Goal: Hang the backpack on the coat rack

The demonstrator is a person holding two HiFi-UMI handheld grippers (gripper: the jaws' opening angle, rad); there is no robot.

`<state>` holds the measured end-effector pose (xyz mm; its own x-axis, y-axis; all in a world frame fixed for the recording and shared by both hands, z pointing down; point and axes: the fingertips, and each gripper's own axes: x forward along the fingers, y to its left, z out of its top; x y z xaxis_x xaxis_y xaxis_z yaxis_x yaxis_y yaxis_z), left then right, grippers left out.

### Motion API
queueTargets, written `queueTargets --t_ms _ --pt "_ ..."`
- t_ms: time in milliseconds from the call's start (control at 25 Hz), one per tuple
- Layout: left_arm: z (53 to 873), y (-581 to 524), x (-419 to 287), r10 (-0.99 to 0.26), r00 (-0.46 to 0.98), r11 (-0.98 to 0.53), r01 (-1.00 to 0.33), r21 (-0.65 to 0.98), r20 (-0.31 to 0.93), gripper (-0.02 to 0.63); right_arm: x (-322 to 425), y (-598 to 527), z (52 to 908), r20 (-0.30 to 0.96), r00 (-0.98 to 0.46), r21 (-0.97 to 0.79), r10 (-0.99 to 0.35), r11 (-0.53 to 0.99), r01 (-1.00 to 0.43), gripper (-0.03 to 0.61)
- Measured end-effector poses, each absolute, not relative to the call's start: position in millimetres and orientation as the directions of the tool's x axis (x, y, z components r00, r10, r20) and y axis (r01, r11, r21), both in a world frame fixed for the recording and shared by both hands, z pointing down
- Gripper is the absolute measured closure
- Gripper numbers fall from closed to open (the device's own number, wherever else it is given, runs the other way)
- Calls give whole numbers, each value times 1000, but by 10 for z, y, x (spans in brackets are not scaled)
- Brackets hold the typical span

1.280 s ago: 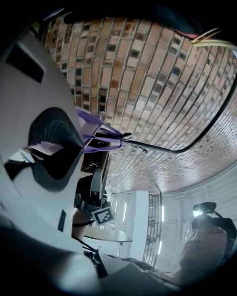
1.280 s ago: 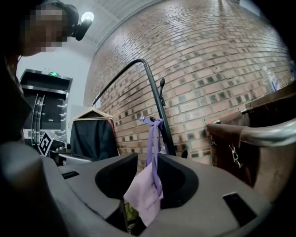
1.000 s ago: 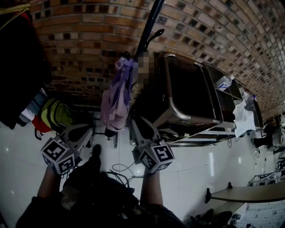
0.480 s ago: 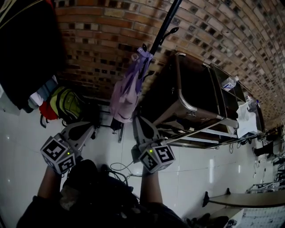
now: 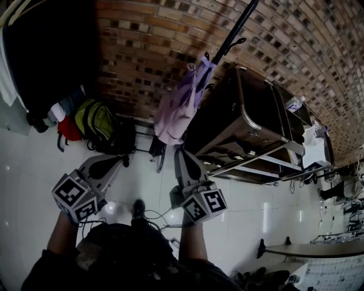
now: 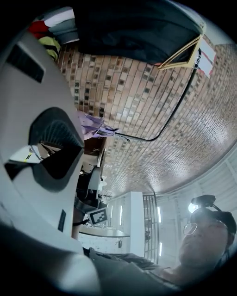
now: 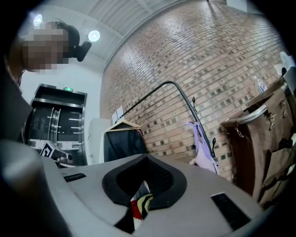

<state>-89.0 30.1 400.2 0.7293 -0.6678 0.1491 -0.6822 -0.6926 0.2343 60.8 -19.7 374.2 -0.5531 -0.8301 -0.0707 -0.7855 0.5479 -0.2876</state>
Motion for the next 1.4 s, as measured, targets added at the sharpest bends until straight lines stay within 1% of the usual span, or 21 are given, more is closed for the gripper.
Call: queueTargets --t_ms 200,480,560,640,720,800,1040,1200,1400 --pt "3901 959 -1284 -673 724 -688 -688 232 151 600 144 509 3604 -69 -574 -252 -816 571 -781 578" --pt "3823 1860 -1613 -654 744 -710 -667 228 140 600 -290 1530 3580 -40 -599 -205 -800 593 -779 578" --pt "3783 2060 -1694 -645 752 -715 -658 236 139 600 -391 1762 3560 -20 -595 -186 -804 588 -787 578" --pt "3765 2243 -1729 -636 759 -722 -648 242 137 600 -460 1976 3572 26 -582 -127 -813 575 -808 578" --pt "3755 2411 -1728 -630 765 -728 -642 243 133 600 -499 2181 3600 84 -557 -33 -826 557 -830 578" --pt "3718 2539 -1738 -624 771 -734 -634 245 127 600 -512 2354 3582 107 -532 12 -840 536 -844 578" --pt "3707 2782 -1794 -596 794 -759 -606 238 123 600 -456 2734 3532 97 -482 -14 -871 483 -876 578" --pt "3548 2892 -1802 -563 817 -779 -575 250 125 600 -440 2859 3355 89 -446 -8 -891 447 -894 578" --pt "3629 2880 -1669 -578 811 -776 -581 244 93 600 -290 2847 3392 92 -445 30 -891 449 -893 578"
